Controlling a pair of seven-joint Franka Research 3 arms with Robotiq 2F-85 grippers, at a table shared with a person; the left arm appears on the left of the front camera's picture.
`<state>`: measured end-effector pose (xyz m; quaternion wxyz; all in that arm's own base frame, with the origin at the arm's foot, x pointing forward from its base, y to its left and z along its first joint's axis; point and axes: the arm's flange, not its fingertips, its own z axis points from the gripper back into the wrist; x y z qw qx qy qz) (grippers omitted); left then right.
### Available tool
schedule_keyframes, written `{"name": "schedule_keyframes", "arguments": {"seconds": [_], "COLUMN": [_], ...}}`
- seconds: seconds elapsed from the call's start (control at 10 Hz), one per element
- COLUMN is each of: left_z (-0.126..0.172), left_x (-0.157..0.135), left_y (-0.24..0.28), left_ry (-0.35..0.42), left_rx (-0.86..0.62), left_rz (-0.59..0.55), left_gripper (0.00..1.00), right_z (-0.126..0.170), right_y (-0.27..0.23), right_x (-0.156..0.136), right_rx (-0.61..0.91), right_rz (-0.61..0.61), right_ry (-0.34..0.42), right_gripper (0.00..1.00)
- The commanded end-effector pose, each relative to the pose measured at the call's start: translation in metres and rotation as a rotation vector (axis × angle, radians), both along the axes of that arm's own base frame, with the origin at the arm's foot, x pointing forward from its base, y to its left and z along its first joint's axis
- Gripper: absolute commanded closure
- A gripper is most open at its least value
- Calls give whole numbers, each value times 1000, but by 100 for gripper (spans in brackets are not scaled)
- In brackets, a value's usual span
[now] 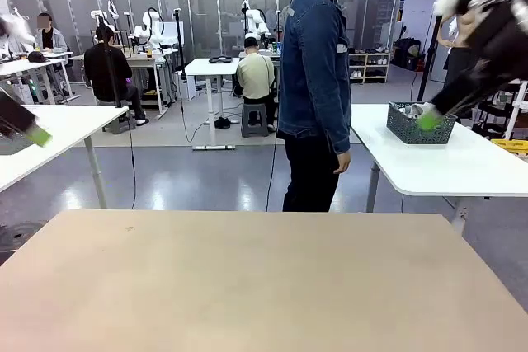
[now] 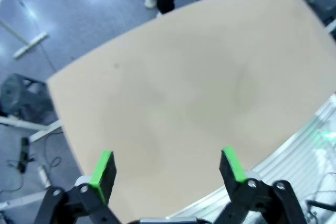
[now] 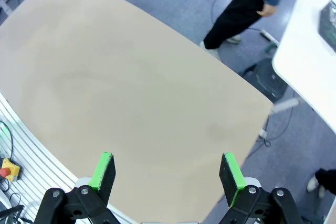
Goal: Fold the towels and place them in the basket.
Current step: When a person lays out a Towel with hook on the table, fold it in half twice.
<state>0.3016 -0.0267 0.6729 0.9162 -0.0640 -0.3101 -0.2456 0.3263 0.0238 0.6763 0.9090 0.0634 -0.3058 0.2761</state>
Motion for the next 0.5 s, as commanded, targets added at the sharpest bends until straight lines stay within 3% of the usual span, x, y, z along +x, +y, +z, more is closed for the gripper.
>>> {"name": "schedule_keyframes", "arguments": {"seconds": [0.0, 0.2, 0.4], "left_z": [37, 70, 83], "left_x": [-14, -44, -58], "left_y": [33, 66, 80], "left_ry": [-23, -75, -100], "left_rx": [39, -11, -2], "left_rz": [73, 114, 172], "left_gripper": [0, 0, 0], "right_z": [4, 12, 15], "right_y": [-29, -60, -77], "right_x": [-17, -39, -49], "right_rx": [-47, -23, 13], "right_rz": [-69, -137, -170], "right_ry": [15, 36, 13], "right_gripper": [0, 0, 0]}}
